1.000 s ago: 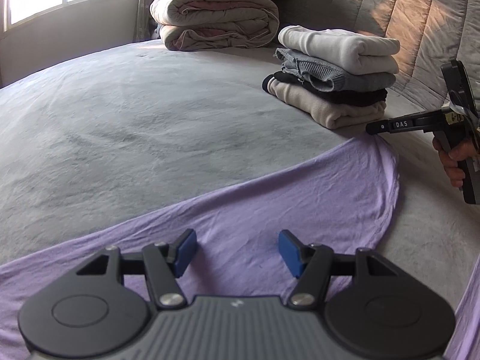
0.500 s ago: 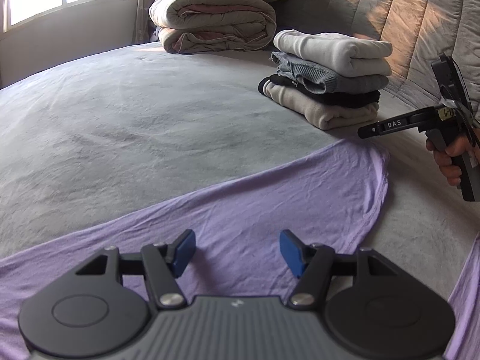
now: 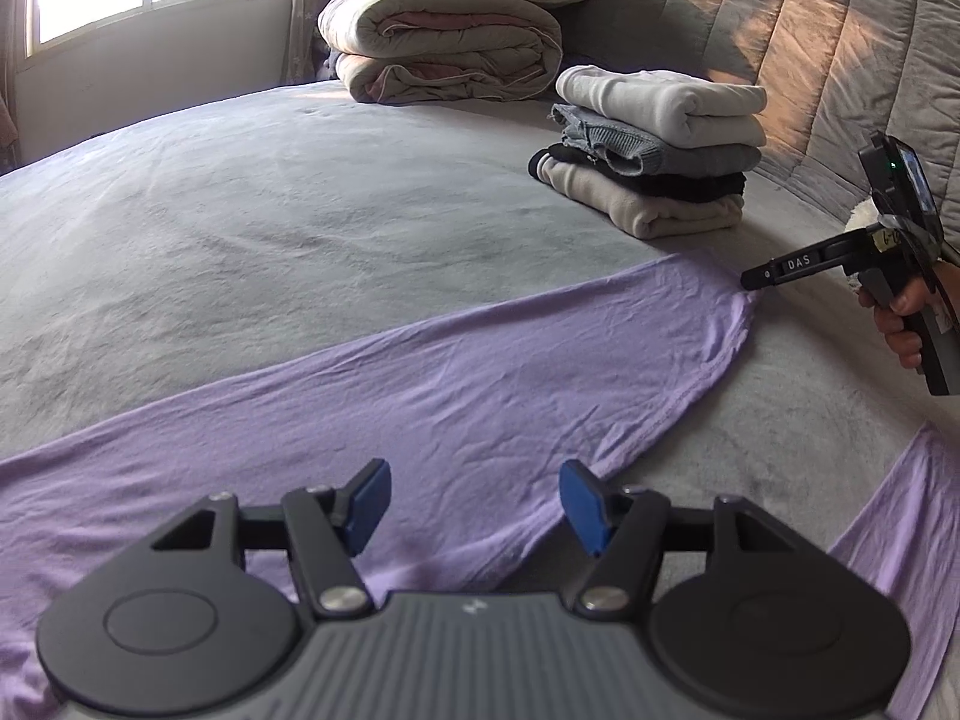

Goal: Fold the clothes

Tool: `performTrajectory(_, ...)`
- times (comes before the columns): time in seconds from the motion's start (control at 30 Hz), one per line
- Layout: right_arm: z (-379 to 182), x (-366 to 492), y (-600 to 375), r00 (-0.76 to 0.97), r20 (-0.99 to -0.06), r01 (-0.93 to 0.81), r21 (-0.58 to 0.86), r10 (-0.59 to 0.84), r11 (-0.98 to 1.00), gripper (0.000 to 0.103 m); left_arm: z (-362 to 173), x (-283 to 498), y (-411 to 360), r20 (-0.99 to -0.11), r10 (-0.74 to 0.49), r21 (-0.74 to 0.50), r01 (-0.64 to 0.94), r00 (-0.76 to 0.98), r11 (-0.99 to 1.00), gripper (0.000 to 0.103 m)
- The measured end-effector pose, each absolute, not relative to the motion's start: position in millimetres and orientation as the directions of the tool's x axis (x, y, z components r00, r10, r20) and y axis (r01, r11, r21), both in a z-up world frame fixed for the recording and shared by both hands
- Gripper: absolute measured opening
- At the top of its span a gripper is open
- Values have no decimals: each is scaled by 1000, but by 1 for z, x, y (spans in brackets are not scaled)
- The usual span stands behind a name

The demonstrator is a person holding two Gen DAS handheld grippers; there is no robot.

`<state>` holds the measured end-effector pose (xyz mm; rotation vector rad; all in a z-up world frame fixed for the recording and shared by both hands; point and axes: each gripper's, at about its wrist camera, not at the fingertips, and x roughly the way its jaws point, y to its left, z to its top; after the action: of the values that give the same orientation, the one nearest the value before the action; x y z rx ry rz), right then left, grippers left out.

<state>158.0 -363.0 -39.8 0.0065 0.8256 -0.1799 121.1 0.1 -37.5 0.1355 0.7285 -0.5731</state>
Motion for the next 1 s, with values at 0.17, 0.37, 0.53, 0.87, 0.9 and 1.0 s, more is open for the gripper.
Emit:
performTrajectory(0.17, -32, 136, -363, 660, -733, 186, -48, -161, 981, 40, -29, 106, 19, -658, -430, -73, 516, 618, 854, 64)
performTrajectory(0.37, -22, 117, -355, 671, -733, 164, -2, -113, 987, 40, -20, 85, 47, -650, -401, -94, 456, 645, 885, 64)
performTrajectory(0.53, -14, 99, -340, 684, -725, 136, 27, -74, 990, 40, -16, 65, 76, -642, -344, -96, 374, 685, 923, 67)
performTrajectory(0.87, -7, 61, -299, 704, -710, 56, 57, 1, 997, 40, -19, 31, 147, -632, -223, -109, 200, 742, 974, 67)
performTrajectory(0.9, -7, 57, -295, 705, -709, 48, 59, 8, 997, 40, -20, 29, 154, -632, -213, -111, 184, 745, 977, 67)
performTrajectory(1.0, -7, 48, -283, 708, -706, 25, 68, 31, 997, 41, -26, 21, 176, -638, -183, -130, 130, 748, 983, 67)
